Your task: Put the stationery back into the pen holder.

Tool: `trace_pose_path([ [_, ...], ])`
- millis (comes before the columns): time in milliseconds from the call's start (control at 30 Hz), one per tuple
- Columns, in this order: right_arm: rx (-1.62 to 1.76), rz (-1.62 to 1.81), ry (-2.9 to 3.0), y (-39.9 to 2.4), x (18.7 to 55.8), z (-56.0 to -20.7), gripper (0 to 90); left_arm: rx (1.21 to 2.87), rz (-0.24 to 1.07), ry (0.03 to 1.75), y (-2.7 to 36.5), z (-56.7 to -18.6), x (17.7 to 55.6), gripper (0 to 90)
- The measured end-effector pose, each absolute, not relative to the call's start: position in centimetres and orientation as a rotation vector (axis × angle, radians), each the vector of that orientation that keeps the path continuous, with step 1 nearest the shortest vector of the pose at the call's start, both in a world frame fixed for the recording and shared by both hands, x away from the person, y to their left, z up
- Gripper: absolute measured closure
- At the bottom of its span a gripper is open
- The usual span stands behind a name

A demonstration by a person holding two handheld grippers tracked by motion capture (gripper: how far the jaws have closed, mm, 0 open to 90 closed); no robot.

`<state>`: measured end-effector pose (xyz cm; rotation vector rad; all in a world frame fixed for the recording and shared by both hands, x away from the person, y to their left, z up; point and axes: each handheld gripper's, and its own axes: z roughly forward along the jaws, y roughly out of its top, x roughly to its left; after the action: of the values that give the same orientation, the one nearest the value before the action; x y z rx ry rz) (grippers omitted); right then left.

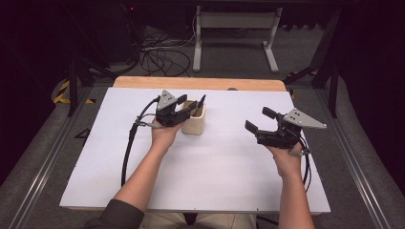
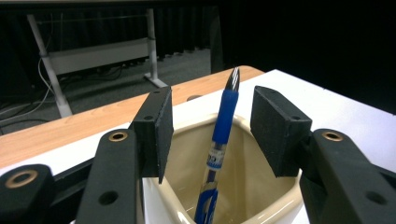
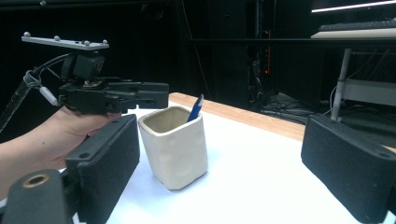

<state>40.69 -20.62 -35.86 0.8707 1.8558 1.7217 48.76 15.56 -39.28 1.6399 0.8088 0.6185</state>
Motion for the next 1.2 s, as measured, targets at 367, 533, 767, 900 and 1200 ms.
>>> trace_pose_path([
  [367, 0.884, 1.726, 1.843, -20.7, 40.7, -35.9, 12.3, 1.611, 0.596, 0.806, 15.9, -38.5, 48.3, 36.3],
  [533, 0.881, 1.724, 1.846, -20.8, 40.8, -35.9, 12.3, 1.612, 0.594, 0.803, 15.9, -38.1, 48.2, 33.0],
  [767, 0.884, 1.718, 1.853, -20.7, 40.9, -36.0, 12.2, 1.613, 0.592, 0.798, 16.1, -37.8, 47.9, 29.2],
  [900, 0.882, 1.714, 1.855, -20.6, 41.0, -36.1, 12.2, 1.621, 0.587, 0.791, 16.4, -37.5, 47.6, 26.4],
  [1200, 0.89, 1.707, 1.859, -20.6, 41.1, -36.2, 12.0, 1.622, 0.586, 0.777, 16.8, -36.9, 47.2, 19.9],
])
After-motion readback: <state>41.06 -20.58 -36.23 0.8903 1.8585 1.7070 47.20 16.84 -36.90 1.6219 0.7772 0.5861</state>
